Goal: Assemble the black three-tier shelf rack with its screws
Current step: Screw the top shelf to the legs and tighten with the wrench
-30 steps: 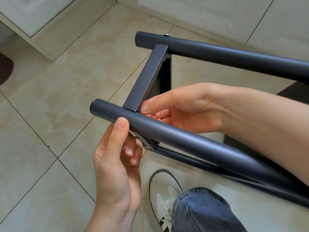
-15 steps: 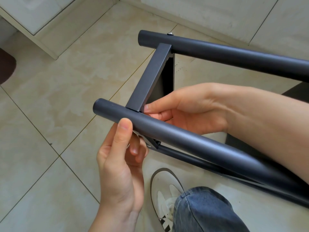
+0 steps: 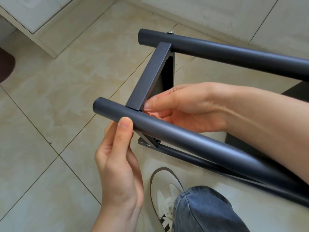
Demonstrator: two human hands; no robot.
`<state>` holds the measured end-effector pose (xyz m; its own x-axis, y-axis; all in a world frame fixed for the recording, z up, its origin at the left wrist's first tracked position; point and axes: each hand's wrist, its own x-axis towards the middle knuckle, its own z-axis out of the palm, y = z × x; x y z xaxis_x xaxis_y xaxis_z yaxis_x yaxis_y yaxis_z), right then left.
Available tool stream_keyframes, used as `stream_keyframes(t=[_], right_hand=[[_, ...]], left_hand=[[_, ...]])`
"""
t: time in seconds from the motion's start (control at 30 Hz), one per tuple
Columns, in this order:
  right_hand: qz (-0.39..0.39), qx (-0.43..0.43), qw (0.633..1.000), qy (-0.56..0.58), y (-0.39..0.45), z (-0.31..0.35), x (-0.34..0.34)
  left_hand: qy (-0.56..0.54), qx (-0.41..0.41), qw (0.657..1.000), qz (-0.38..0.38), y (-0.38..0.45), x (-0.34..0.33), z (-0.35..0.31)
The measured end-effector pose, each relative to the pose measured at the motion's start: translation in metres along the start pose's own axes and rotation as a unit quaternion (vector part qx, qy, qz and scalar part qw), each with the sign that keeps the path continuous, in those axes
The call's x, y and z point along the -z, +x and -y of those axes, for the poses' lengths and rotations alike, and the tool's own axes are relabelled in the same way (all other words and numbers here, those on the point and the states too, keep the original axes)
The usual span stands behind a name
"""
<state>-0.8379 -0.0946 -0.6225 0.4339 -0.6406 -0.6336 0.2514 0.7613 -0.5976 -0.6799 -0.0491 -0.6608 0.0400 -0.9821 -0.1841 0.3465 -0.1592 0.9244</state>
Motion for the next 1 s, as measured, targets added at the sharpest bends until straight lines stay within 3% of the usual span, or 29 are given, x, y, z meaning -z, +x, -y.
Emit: stream_keyframes(t=[0.43,0.7,1.0], right_hand=[[-0.024,-0.012,0.999,-0.024,0.0018,0.0004,-0.0021],[-0.009,0.03,0.999,-0.017,0.0007,-0.0015,-0.0022],[-0.024,0.005,1.0,-0.016,-0.0016,-0.001,-0.005]], left_hand=[[-0.017,-0.011,1.0,0.003,-0.0051,-0.0056,0.0071],[-0.001,-0.02,1.0,0.021,-0.004,-0.0021,0.009],[-0.012,-0.018,0.999,0.024,-0.0029,-0.0006,0.0097]])
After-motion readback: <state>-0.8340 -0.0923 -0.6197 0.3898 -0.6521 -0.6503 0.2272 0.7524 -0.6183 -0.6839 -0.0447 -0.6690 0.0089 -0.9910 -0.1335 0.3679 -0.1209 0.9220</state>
